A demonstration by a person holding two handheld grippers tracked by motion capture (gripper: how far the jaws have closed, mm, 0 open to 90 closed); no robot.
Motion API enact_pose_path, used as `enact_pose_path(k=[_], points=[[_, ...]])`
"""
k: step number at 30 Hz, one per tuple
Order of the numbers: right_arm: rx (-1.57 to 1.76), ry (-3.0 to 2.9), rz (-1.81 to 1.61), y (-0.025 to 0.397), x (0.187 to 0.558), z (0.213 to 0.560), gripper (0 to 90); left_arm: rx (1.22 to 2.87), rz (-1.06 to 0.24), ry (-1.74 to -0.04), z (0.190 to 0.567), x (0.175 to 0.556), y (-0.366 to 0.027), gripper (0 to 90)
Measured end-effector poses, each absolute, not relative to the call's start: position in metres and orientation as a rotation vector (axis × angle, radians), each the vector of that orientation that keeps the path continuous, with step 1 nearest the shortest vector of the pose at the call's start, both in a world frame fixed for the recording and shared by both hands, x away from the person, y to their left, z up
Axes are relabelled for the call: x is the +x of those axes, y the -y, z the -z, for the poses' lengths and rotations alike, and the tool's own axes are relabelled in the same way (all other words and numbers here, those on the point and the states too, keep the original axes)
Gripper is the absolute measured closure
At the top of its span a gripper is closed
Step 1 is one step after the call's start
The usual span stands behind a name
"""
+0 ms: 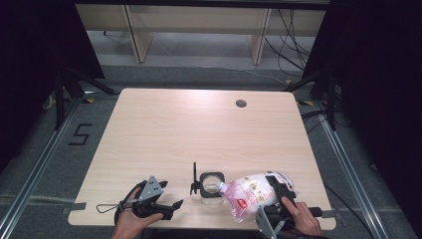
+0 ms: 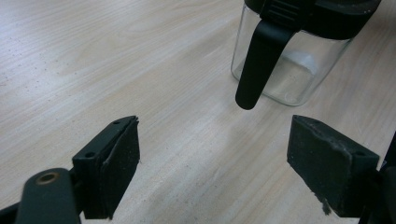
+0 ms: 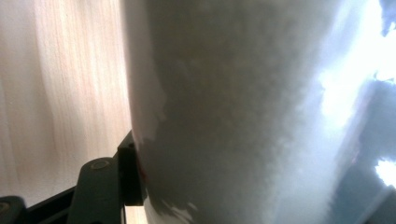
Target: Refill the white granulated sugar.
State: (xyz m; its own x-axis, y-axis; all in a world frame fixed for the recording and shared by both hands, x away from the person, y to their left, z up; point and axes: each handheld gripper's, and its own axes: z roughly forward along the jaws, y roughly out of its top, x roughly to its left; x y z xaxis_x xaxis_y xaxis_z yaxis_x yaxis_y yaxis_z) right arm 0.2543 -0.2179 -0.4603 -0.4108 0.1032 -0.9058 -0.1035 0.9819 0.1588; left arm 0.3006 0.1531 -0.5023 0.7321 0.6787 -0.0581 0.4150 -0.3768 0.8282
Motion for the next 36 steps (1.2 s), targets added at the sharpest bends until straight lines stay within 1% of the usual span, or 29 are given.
enact_pose_path(k=[2,4,5,6,7,8,11,12,13,14,15,18,19,20,21,24,26,29,34,36], points=[[-0.089,-1.95,-0.165,0.216,0.256,0.457,37.3,2.015,-0.371,-0.821,0.503,0.301,-0.152,16.6],[-0.008,-1.966,-0.185,0.217,0.254,0.461,37.4,2.025,-0.383,-0.811,0.503,0.301,-0.153,16.6],[-0.104,-1.946,-0.141,0.216,0.257,0.456,37.4,2.031,-0.378,-0.815,0.502,0.301,-0.153,16.6],[-0.129,-1.942,-0.131,0.215,0.258,0.455,37.4,2.03,-0.381,-0.817,0.502,0.301,-0.153,16.5],[-0.044,-1.956,-0.148,0.216,0.255,0.459,37.4,2.029,-0.383,-0.803,0.503,0.302,-0.153,16.6],[-0.044,-1.956,-0.148,0.216,0.255,0.459,37.4,2.029,-0.383,-0.803,0.503,0.302,-0.153,16.6],[-0.121,-1.938,-0.094,0.214,0.256,0.455,37.5,2.025,-0.379,-0.801,0.503,0.302,-0.152,16.5],[-0.096,-1.933,-0.104,0.214,0.255,0.458,37.5,2.036,-0.378,-0.796,0.503,0.302,-0.153,16.6],[-0.094,-1.934,-0.087,0.213,0.254,0.457,37.5,2.024,-0.363,-0.827,0.503,0.301,-0.152,16.6],[-0.155,-1.924,-0.052,0.211,0.256,0.454,37.5,2.033,-0.375,-0.816,0.503,0.302,-0.153,16.6],[-0.058,-1.947,-0.082,0.212,0.253,0.46,37.6,2.027,-0.372,-0.821,0.503,0.301,-0.152,16.6],[-0.181,-1.922,-0.026,0.209,0.256,0.453,37.7,2.028,-0.372,-0.819,0.503,0.302,-0.153,16.6],[-0.116,-1.924,-0.06,0.21,0.254,0.457,37.7,2.019,-0.36,-0.833,0.503,0.301,-0.152,16.6],[-0.133,-1.92,-0.046,0.209,0.254,0.455,37.7,2.017,-0.36,-0.834,0.503,0.301,-0.152,16.6],[-0.212,-1.91,-0.008,0.208,0.256,0.452,37.7,2.023,-0.369,-0.826,0.503,0.301,-0.152,16.6],[-0.156,-1.918,-0.024,0.208,0.254,0.455,37.8,2.02,-0.36,-0.831,0.503,0.301,-0.152,16.6],[-0.158,-1.913,-0.018,0.208,0.254,0.455,37.8,2.034,-0.381,-0.808,0.502,0.302,-0.154,16.6],[-0.238,-1.893,0.051,0.207,0.255,0.448,37.9,2.018,-0.374,-0.827,0.503,0.302,-0.153,16.6],[-0.199,-1.893,0.013,0.207,0.255,0.45,38.1,2.007,-0.368,-0.839,0.503,0.302,-0.154,16.6],[-0.233,-1.899,0.059,0.205,0.255,0.445,38.6,2.016,-0.372,-0.828,0.502,0.302,-0.155,16.6]])
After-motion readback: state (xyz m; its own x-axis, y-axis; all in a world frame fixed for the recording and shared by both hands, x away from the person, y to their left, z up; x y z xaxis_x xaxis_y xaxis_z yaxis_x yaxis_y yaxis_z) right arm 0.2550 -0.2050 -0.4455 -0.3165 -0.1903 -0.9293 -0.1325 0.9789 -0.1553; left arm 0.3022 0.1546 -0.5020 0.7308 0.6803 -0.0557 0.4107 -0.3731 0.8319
